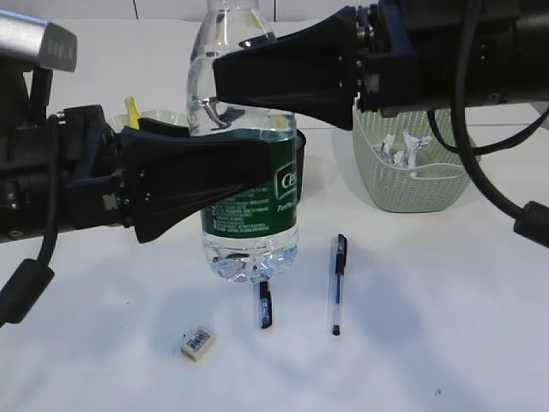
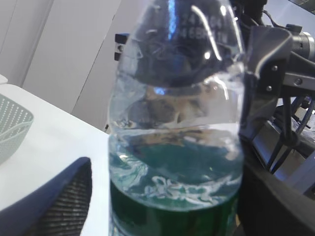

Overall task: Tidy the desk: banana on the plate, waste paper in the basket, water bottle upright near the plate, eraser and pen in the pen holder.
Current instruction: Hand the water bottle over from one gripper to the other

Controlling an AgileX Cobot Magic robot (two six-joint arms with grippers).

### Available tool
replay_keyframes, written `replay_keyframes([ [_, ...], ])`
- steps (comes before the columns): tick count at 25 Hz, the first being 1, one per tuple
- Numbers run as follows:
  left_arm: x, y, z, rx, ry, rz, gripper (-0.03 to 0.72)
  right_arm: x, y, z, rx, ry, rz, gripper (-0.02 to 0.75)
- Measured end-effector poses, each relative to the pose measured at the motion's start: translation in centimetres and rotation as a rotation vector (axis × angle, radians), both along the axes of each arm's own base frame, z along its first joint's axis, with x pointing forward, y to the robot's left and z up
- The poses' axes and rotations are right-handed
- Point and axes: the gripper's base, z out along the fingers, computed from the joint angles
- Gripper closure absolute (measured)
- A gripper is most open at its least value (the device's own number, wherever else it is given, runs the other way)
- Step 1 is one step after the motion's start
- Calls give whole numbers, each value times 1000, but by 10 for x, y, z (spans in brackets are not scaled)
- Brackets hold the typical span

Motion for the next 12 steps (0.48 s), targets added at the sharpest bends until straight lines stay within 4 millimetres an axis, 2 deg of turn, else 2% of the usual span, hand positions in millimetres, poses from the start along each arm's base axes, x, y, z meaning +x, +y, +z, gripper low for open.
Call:
replay_keyframes([
  [5,0,0,0,-1,0,0,76,0,1,0,1,-5,-2,370],
  [12,-1,-1,0,-4,-4,-12,214,-1,3,0,-4,-8,-3,371],
])
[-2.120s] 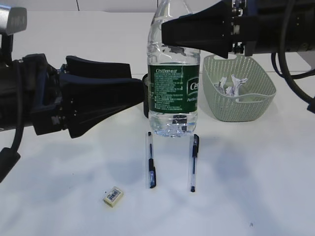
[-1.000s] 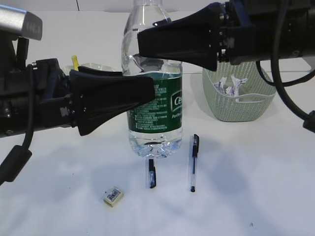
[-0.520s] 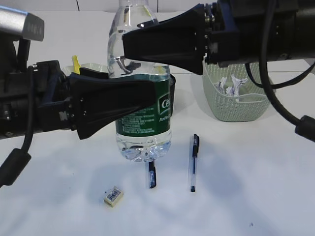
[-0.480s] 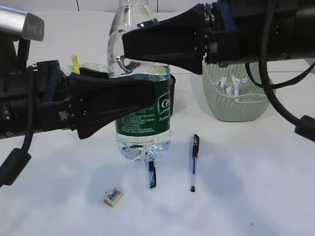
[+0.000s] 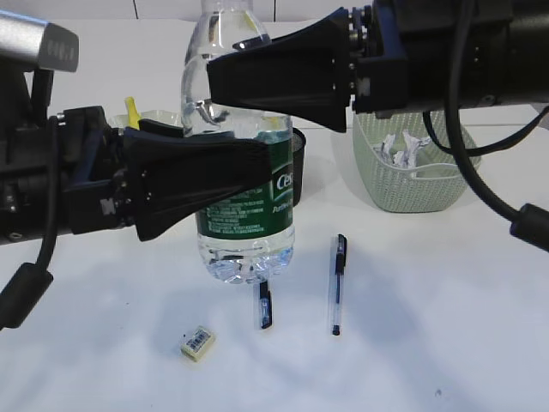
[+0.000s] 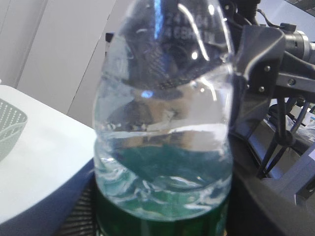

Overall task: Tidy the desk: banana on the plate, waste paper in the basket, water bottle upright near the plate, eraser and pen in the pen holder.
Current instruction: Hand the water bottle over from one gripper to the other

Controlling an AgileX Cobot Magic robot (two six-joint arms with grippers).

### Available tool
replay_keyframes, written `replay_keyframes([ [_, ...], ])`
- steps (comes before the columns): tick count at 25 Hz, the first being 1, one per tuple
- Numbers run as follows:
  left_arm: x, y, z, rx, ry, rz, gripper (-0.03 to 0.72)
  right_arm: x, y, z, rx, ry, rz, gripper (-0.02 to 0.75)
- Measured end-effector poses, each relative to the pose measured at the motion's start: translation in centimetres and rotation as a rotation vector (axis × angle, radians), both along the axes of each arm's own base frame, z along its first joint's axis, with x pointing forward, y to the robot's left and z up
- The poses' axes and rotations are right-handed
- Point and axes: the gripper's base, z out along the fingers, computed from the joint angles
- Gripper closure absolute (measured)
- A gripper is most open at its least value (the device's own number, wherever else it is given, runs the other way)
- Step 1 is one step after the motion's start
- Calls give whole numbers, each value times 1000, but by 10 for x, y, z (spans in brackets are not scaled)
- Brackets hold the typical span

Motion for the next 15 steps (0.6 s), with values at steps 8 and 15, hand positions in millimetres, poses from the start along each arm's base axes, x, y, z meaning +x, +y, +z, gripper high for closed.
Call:
replay_keyframes([
  [8,0,0,0,1,-7,1,273,0,0,0,-3,-2,-5,370],
  [15,2,0,0,11,-44,19,292,1,0,-1,-12,6,-13,242],
])
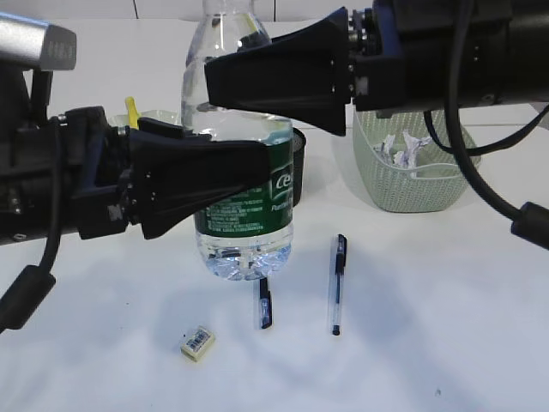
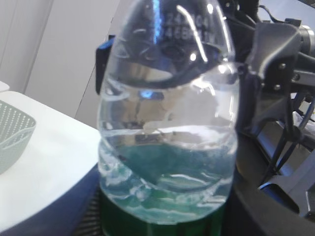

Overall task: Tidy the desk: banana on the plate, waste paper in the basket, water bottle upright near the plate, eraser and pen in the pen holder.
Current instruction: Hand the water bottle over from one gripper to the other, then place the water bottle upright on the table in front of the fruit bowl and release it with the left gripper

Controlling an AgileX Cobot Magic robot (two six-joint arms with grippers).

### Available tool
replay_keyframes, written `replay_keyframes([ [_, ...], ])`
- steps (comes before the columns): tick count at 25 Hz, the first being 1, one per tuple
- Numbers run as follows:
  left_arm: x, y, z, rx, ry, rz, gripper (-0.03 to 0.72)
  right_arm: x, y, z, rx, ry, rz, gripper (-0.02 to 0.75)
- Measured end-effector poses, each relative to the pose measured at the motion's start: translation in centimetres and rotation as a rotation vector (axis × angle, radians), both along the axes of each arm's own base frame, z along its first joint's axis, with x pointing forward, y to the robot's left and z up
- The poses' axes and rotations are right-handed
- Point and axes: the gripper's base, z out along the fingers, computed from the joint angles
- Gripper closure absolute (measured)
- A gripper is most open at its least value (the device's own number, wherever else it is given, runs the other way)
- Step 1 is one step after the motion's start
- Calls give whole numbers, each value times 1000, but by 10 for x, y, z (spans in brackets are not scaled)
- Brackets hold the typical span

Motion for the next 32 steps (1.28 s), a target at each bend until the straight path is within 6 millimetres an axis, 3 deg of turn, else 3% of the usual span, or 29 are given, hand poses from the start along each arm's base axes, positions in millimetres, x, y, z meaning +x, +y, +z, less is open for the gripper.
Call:
replay_keyframes([
  [3,3,0,-3,32,-27,26,294,1,-1,-4,-40,34,-19,188],
  [8,10,6,-6,57,-33,87,295,3,-3,-13,-143,63,-48,168],
  [18,42,57,-7,70,-25,316,296,4,-8,-25,-268,157,-95,167],
  [27,55,92,-10,111,-24,440,296,15,-35,-43,-653,335,-362,165],
  [32,58,99,-13,148,-27,484,297,15,-56,-51,-871,434,-515,165],
])
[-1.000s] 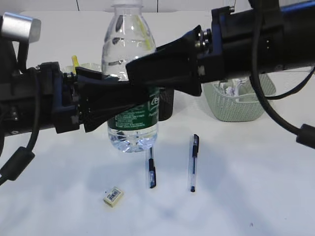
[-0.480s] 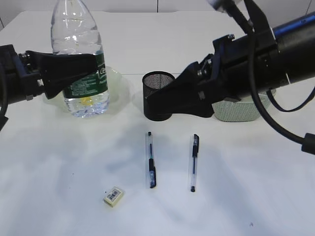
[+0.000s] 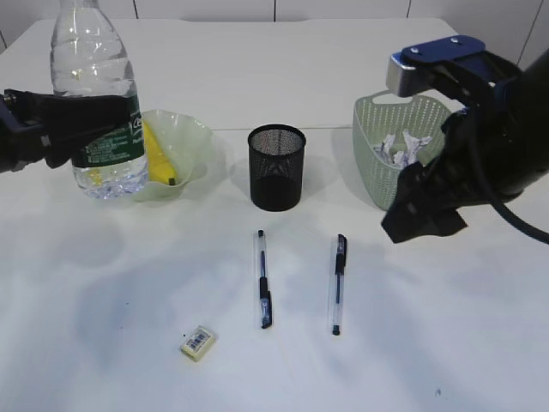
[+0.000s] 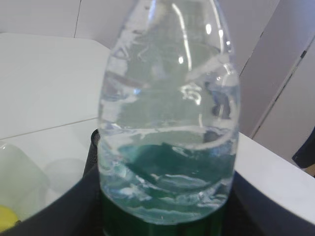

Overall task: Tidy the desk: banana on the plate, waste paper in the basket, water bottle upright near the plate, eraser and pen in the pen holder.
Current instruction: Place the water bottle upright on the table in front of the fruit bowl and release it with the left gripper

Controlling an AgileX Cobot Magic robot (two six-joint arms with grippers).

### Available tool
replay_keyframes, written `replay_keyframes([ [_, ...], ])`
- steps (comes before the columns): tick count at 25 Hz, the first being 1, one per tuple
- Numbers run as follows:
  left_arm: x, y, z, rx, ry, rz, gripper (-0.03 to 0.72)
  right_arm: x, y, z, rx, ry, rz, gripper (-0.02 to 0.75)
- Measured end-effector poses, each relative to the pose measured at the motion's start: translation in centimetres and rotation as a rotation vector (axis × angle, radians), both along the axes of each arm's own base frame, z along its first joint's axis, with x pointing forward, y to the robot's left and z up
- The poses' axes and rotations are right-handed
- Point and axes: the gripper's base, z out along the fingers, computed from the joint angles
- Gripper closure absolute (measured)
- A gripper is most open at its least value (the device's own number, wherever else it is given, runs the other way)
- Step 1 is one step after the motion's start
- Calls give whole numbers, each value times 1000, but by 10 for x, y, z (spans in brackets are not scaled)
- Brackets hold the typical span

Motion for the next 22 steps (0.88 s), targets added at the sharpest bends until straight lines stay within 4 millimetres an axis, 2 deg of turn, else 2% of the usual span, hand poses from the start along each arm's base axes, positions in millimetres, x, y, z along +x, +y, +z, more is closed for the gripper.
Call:
replay_keyframes([
  [5,1,1,-1,17,6,10,297,-3,-14,-5,-156,43,-32,167],
  [11,1,1,-2,26,-2,10,297,-2,-15,-5,-171,40,-35,167],
  [18,1,1,-2,194,-200,-3,297,-3,-15,-4,-170,39,-36,168],
  [22,8,0,-12,178,-231,-10,297,-3,-15,-4,-171,39,-37,168],
])
